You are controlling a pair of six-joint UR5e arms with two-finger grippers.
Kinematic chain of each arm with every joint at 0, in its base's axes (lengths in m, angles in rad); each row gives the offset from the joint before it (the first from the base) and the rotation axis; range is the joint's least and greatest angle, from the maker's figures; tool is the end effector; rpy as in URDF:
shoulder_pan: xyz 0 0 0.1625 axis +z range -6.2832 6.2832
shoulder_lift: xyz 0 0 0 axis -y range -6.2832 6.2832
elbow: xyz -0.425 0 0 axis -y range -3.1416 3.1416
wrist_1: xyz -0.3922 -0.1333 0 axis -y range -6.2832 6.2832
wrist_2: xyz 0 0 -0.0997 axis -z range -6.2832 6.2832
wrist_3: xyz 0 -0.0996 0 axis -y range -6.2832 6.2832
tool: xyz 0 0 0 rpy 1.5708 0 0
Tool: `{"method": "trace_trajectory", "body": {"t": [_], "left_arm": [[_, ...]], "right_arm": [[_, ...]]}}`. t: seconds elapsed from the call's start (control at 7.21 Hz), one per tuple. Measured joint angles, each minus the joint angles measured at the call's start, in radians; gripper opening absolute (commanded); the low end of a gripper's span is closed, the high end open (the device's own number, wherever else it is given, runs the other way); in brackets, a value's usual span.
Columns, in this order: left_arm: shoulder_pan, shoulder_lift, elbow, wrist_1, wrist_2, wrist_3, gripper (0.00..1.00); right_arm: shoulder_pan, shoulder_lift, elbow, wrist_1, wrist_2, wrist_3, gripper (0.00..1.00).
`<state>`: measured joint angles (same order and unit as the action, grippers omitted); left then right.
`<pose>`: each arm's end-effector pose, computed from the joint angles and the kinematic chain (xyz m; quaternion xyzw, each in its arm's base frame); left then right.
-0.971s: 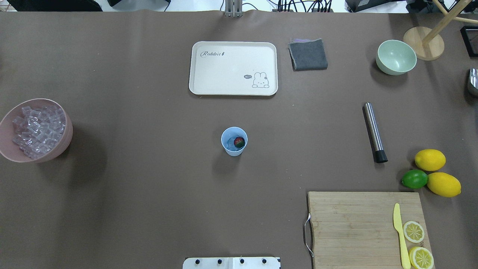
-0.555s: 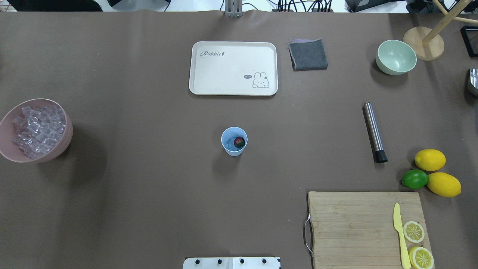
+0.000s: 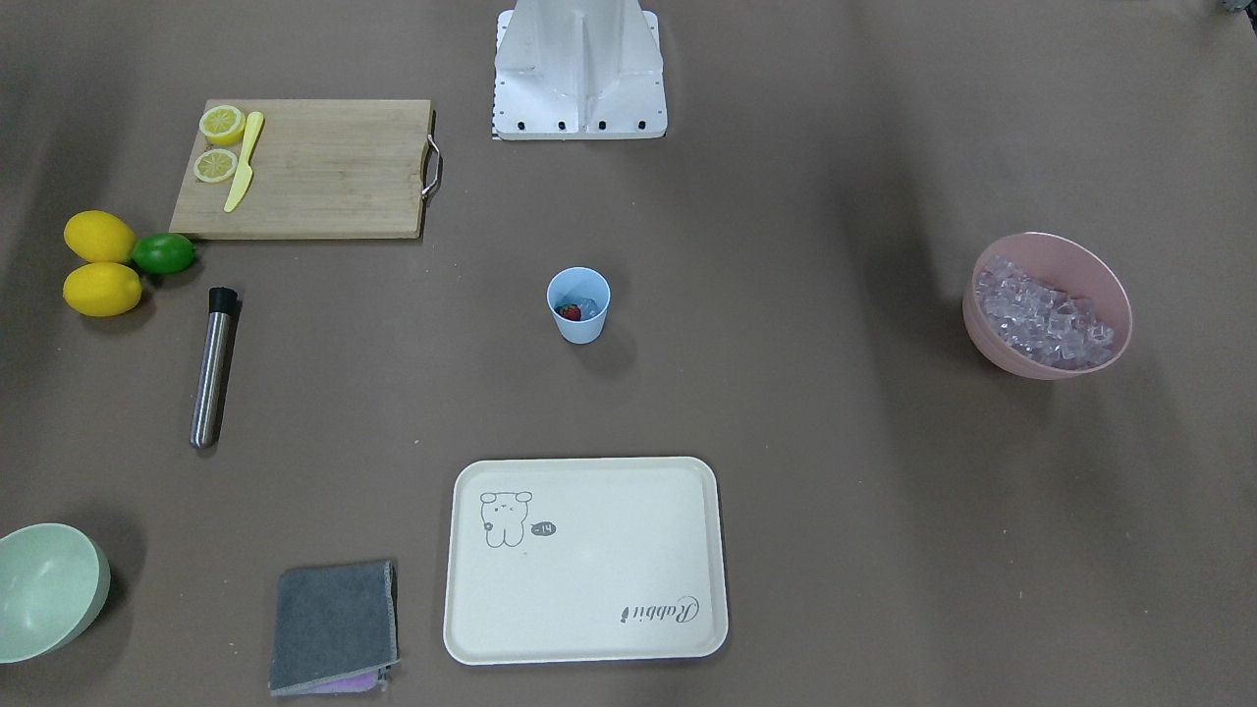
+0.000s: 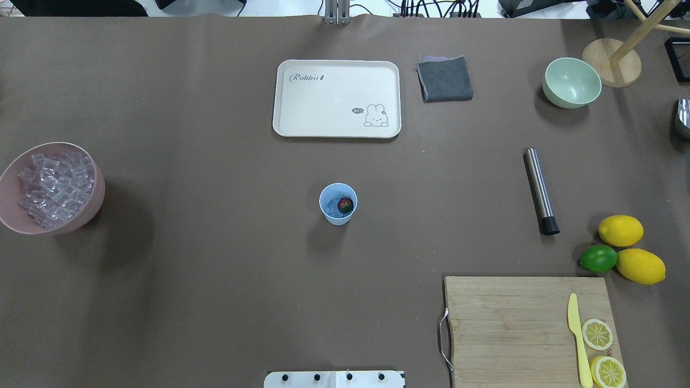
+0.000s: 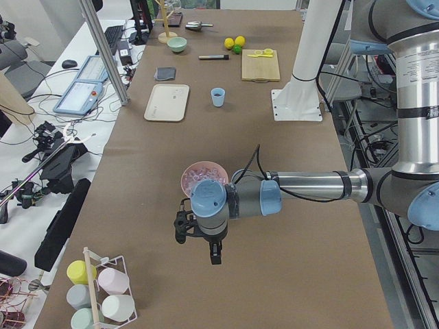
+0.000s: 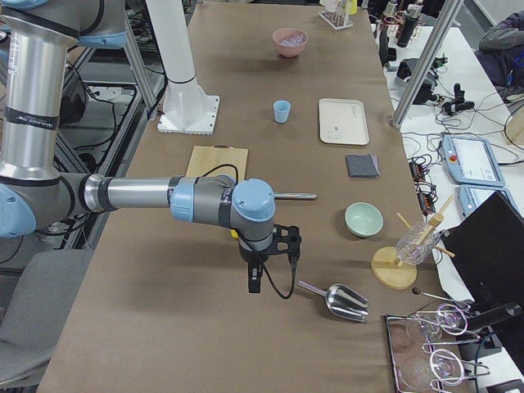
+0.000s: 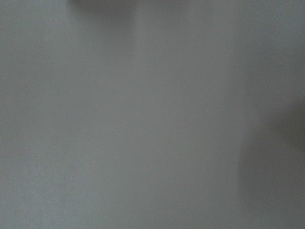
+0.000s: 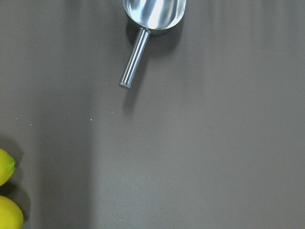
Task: Mash ice and strawberries in cup
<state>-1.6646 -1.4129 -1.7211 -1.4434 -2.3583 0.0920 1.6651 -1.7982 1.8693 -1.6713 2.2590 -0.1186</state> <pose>-0.1013 -0.4070 0.6682 -0.0265 0.3869 -0.0267 0.9213 0.1067 -0.3844 0.6285 0.0221 -0.3369 -0.0065 0.9413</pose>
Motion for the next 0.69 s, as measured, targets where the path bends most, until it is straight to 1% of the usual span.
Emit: {"method": "trace_trajectory", "body": {"t": [0.42,0.69], "left_arm": [[0.0,0.003,0.0,-0.001,0.002,0.005,0.99],[0.0,0.004,0.001,-0.002,0.004,0.006,0.99]], "right_arm": [[0.0,-0.003,-0.002,0.032,0.05,0.0,1.0],[0.0,-0.004,0.0,0.034,0.059,0.0,1.0]]}}
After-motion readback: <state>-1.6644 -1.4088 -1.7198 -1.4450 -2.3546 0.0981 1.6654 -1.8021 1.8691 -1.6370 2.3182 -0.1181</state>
